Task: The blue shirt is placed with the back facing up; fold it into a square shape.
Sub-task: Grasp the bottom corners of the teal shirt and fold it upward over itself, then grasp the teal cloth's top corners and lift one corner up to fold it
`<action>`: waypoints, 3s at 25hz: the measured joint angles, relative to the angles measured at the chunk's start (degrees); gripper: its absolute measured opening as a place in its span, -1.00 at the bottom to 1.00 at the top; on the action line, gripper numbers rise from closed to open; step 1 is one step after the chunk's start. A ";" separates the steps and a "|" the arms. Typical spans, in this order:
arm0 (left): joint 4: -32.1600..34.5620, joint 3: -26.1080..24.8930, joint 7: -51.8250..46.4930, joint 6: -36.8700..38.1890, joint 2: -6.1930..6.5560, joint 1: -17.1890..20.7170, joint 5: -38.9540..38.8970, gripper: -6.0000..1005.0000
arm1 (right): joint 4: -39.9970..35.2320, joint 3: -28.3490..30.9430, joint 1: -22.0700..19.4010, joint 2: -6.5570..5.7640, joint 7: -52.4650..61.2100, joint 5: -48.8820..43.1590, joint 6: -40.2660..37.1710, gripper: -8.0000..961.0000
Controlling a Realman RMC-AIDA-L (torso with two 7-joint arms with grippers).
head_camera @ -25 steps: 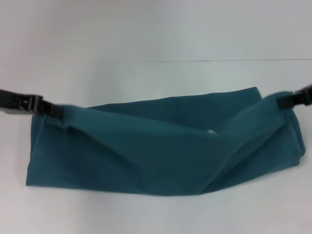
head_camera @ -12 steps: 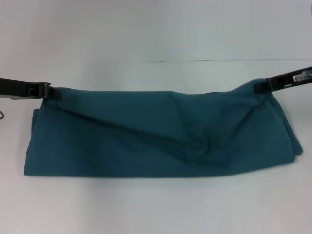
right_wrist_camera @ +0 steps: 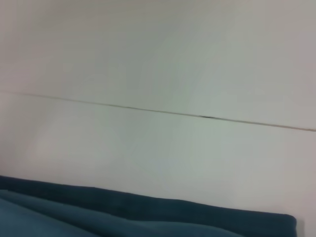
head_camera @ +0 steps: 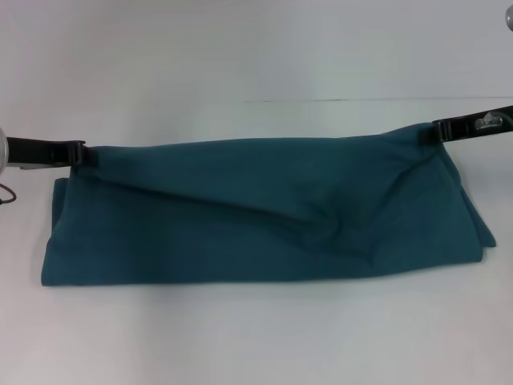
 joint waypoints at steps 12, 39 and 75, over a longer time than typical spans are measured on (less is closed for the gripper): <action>-1.76 0.06 0.31 -3.80 -0.47 0.09 0.35 -0.85 | 4.59 -0.08 1.24 0.86 0.55 -0.21 7.65 -0.81; -0.61 -1.24 -6.03 -0.65 0.74 1.78 1.34 0.23 | 1.40 -2.83 0.72 1.96 -0.33 -0.93 8.63 0.56; 5.45 -3.14 -30.53 20.58 0.98 6.55 9.19 0.87 | -7.23 -9.97 1.42 3.90 0.54 -8.16 4.88 0.93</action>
